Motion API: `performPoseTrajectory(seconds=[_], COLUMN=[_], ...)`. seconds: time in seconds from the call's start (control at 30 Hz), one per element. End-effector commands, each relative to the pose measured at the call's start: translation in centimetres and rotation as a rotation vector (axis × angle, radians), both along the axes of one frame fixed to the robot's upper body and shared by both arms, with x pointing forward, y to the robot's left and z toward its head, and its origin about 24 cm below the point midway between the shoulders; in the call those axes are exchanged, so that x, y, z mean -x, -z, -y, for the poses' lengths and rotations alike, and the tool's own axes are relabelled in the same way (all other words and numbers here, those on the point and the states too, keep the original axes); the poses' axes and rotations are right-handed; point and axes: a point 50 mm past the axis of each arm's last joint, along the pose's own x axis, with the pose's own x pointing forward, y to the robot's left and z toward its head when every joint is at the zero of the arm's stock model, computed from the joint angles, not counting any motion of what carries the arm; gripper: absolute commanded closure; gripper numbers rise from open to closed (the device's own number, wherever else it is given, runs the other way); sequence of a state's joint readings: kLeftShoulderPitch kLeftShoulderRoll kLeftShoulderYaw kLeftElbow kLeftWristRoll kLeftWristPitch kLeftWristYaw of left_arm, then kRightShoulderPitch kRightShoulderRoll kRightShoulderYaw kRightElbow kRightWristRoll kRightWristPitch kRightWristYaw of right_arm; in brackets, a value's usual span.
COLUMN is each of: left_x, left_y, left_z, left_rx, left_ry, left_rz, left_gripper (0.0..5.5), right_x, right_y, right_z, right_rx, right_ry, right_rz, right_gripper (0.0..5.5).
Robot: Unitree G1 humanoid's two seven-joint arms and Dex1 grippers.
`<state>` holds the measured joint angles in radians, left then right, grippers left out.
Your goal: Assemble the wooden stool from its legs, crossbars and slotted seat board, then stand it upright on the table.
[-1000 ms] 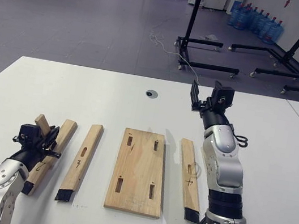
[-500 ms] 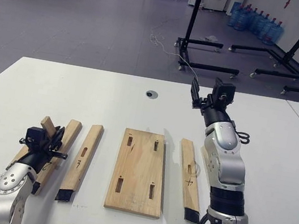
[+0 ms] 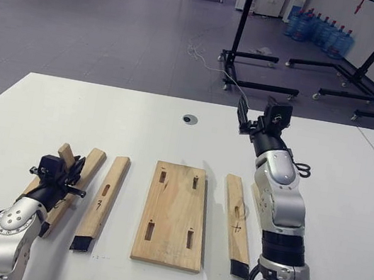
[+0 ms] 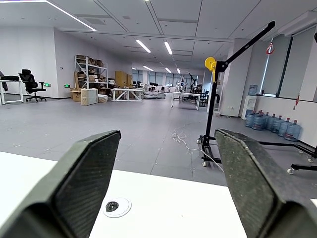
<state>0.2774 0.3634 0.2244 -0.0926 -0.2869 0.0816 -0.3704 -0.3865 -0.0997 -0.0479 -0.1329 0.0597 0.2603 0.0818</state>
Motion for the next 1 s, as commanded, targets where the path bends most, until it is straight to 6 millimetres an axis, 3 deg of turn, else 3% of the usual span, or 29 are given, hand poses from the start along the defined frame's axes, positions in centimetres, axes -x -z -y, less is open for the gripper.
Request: performPoseTrajectory(seconds=[0.03,0.3,0.73,0.87,1.0], left_x=[3.7,4.7,4.4,3.1,0.8], left_y=[6.2,7.5,7.7,6.0,2.3], left_z=[0.1,0.8,0.0,-1.0,-1.9], left_rx=[0.054,-0.022,0.014,0.009,-0.014], left_ry=[-0.041,0.007,-0.005,-0.062,-0.106], left_rz=[-0.353,-0.420,-0.434,-0.344,-0.170], left_gripper=[5.11,5.11,5.11,5.11,5.11], right_x=[-0.4,-0.3,-0.3,-0.4,-0.3], right_y=[-0.7,-0.9,-1.0,-1.0,-1.1], right_z=[-0.2,-0.2,0.1,0.2,0.3], right_rx=[-0.013,-0.014,-0.012,-0.009,-0.006], right_ry=[-0.004,-0.007,0.004,0.011,0.018], right_rz=[0.021,0.024,0.033,0.041,0.052], right_gripper=[2.00,2.00,2.00,2.00,2.00])
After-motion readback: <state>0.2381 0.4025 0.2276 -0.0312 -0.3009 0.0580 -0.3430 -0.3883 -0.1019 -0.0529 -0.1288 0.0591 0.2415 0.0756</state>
